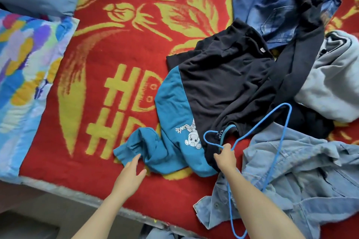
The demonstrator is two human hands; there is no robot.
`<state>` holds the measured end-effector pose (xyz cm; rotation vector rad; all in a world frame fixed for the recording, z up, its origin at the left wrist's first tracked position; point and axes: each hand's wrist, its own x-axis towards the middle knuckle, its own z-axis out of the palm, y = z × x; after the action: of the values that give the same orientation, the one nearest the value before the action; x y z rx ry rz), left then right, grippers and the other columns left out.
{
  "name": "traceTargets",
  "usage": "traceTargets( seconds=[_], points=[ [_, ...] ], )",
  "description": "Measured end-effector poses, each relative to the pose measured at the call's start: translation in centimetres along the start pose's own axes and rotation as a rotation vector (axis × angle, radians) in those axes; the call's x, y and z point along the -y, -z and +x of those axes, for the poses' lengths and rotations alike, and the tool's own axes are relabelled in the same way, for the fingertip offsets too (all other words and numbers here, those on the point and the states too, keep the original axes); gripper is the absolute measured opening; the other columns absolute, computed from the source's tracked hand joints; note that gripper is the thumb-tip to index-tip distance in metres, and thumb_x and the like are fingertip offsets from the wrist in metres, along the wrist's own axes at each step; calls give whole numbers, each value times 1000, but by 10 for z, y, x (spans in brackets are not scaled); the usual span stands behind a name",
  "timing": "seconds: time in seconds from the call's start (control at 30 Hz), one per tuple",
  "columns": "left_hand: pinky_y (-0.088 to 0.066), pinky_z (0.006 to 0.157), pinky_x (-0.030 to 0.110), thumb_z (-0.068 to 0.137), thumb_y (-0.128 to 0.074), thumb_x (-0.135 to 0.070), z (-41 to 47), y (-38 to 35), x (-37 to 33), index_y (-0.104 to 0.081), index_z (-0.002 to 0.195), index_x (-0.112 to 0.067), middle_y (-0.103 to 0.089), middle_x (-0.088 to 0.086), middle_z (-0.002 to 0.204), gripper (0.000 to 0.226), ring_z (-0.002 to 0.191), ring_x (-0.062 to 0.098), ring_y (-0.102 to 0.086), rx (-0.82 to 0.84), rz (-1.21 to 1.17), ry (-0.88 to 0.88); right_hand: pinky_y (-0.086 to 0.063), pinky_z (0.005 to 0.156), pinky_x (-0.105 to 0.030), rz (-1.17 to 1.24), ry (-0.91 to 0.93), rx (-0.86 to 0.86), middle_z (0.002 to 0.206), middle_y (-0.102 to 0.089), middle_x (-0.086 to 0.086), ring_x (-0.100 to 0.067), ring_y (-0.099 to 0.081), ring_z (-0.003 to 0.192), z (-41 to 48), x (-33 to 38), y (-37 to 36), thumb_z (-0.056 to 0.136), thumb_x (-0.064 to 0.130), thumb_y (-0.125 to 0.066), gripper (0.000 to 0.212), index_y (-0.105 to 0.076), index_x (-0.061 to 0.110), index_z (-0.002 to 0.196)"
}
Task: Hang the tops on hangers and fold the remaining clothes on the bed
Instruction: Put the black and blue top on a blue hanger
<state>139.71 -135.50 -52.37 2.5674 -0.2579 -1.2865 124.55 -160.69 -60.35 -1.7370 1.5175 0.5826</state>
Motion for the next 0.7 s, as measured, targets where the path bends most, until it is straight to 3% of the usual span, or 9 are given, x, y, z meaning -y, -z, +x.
traceTargets(
  seconds=[0.17,0.33,0.43,0.53,0.7],
  points=[
    [-42,89,34,94,-52,-26,11,-2,-6,-25,146,-22,-48,4,129,59,115,22,-51,35,2,-40,-33,69,-32,-40,-3,-32,109,-56,-21,-36,-55,99,-7,-11,-13,86,5,-51,18,-36,9,94],
    [-40,75,27,95,-49,-25,10,3,-16,-28,145,-20,-50,-2,107,55,90,15,-53,45,22,-122,-30,66,-31,-28,7,-42,101,-58,-21,-36,-54,96,-27,-11,-17,84,-1,-47,16,-36,9,89],
    [-41,79,28,95,-49,-26,0,1,-23,-30,144,-19,-53,0,110,53,94,15,-54,54,20,-133,-35,66,-33,-24,31,-77,90,-52,-13,-31,-49,85,-50,-11,-3,84,1,-46,14,-36,10,86],
    [-38,88,28,94,-50,-24,-22,-3,-39,-34,142,-18,-53,5,121,52,110,20,-53,84,5,-181,-40,67,-37,-81,83,-100,81,-47,-7,-28,-45,78,-85,-10,25,84,2,-45,25,-28,17,72],
    [-38,93,28,93,-49,-24,-50,-8,-90,-40,139,-17,-54,3,121,47,114,20,-52,59,20,-321,-33,62,-33,-174,220,-254,77,-45,-1,-27,-44,73,-156,-3,99,81,6,-43,28,-24,21,67]
  ],
)
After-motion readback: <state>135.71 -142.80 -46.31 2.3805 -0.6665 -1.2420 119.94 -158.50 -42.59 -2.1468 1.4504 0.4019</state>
